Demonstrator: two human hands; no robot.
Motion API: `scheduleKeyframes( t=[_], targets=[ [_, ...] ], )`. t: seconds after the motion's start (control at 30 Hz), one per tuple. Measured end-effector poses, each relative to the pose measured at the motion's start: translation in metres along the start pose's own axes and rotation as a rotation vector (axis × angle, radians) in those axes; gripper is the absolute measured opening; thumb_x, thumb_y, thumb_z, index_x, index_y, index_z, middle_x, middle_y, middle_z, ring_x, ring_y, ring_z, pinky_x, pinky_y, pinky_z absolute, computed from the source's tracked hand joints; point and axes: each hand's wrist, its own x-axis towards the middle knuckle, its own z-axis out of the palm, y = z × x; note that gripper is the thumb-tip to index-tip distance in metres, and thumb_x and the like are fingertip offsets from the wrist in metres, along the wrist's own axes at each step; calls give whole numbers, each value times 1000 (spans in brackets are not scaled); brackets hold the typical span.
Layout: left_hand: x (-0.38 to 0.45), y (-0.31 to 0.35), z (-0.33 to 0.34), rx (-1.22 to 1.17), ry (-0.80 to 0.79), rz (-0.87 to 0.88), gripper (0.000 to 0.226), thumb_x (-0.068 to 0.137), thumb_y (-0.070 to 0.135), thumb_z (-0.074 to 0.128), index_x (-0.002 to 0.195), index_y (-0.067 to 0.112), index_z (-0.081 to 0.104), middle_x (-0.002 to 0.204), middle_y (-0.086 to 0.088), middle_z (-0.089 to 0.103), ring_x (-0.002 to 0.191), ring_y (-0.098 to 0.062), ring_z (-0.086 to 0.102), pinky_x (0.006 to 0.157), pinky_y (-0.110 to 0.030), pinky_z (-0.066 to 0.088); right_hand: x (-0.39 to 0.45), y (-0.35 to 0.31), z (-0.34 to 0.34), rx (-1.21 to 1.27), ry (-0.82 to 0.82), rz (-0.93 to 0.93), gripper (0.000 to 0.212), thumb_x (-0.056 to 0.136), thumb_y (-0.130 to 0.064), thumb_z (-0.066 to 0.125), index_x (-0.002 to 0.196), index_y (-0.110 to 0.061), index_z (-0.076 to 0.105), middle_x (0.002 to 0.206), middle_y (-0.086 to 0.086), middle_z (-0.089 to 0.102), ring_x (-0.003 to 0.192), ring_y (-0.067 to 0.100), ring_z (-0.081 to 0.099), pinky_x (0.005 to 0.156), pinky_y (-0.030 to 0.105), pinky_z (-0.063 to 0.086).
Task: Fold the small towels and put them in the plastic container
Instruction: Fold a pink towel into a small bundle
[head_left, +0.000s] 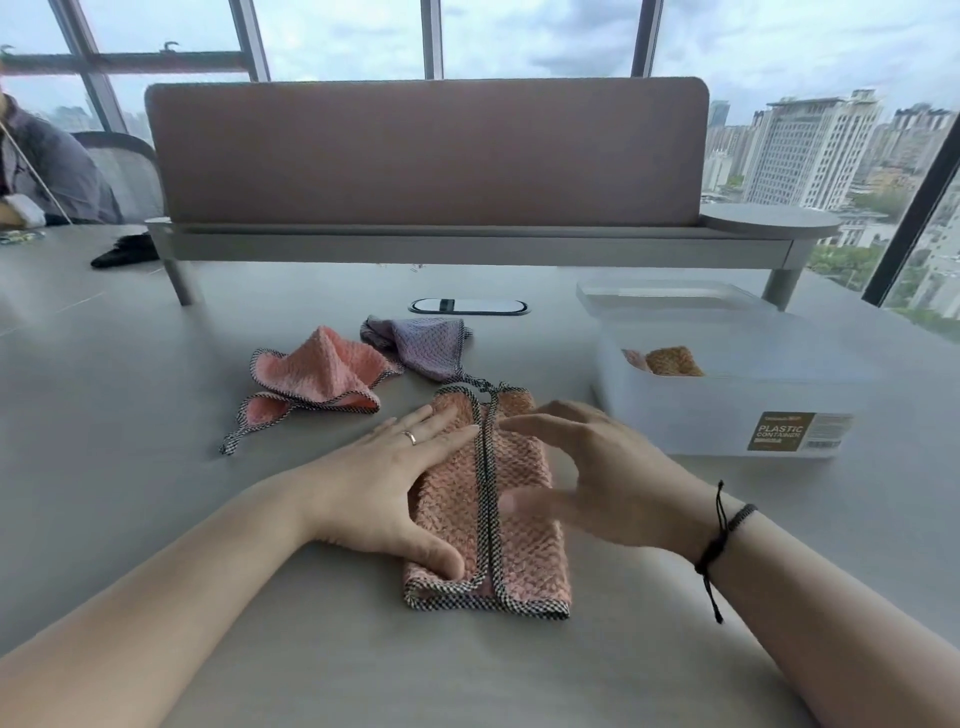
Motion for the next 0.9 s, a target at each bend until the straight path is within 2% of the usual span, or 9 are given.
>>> scheduleKeyframes(
  t=[0.07, 0.1, 0.2, 0.3, 0.37, 0.43, 0.57, 0.73, 0.9],
  targets=[
    [-3, -1, -1, -120, 64, 49, 130, 41, 94, 61, 153, 54, 8, 165, 22, -8, 149, 6, -14, 126, -32, 3, -7, -3, -13, 103, 57, -28, 26, 83, -48, 70, 108, -42, 69, 96, -16, 64, 89, 1, 59, 76, 24, 48],
    [-5, -2, -2, -189, 107, 75, 123, 42, 90, 66, 150, 55, 19, 165, 23, 3, 150, 7, -6, 125, -28, 6, -10, -4, -20, 151, -6, -38, 15, 84, -33, 72, 97, -39, 73, 83, -13, 65, 76, 3, 59, 67, 23, 48],
    [-10, -1, -6, -324, 254, 167, 85, 48, 79, 77, 124, 44, 62, 140, 20, 48, 137, -1, 39, 115, -23, 29, -19, -16, -33, 243, -374, -82, 21, 77, -23, 77, 93, -37, 74, 84, -4, 66, 75, 10, 59, 69, 38, 54],
    [-13, 4, -7, -439, 345, 269, 40, 58, 56, 89, 81, 27, 72, 91, 11, 67, 91, -12, 66, 84, -36, 52, -23, -29, -29, 259, -504, -106, 37, 63, -39, 90, 95, -34, 73, 90, -6, 66, 85, 9, 58, 79, 36, 51],
    [-14, 9, -5, -497, 329, 268, 30, 59, 41, 93, 69, 24, 70, 74, 5, 68, 69, -16, 65, 64, -42, 54, -22, -33, -23, 242, -512, -110, 42, 59, -43, 91, 94, -32, 71, 90, -8, 65, 85, 8, 59, 82, 36, 51],
    [-16, 15, -3, -538, 270, 259, 28, 60, 34, 95, 68, 22, 71, 70, -1, 69, 63, -24, 64, 57, -45, 53, -21, -34, -19, 232, -494, -119, 37, 62, -42, 90, 91, -30, 71, 90, -8, 64, 85, 8, 60, 82, 35, 51],
    [-22, 28, -7, -533, 165, 335, 21, 62, 31, 94, 70, 22, 77, 70, 3, 70, 64, -13, 65, 57, -32, 52, -21, -34, -18, 220, -466, -103, 18, 75, -33, 81, 89, -30, 71, 91, -6, 64, 85, 9, 59, 77, 28, 51],
    [-28, 44, -12, -382, 109, 401, 41, 58, 45, 93, 89, 23, 80, 79, 6, 68, 76, -13, 65, 69, -33, 53, -21, -33, -14, 177, -412, -114, 7, 80, -30, 71, 88, -30, 69, 85, -10, 63, 80, 7, 59, 70, 16, 47],
    [-27, 48, -10, -308, 69, 377, 41, 65, 46, 90, 99, 28, 77, 79, 19, 57, 77, 0, 58, 69, -12, 41, -21, -33, -20, 198, -459, -111, 29, 69, -41, 85, 92, -30, 71, 89, -10, 62, 84, 7, 57, 73, 19, 47]
  ],
)
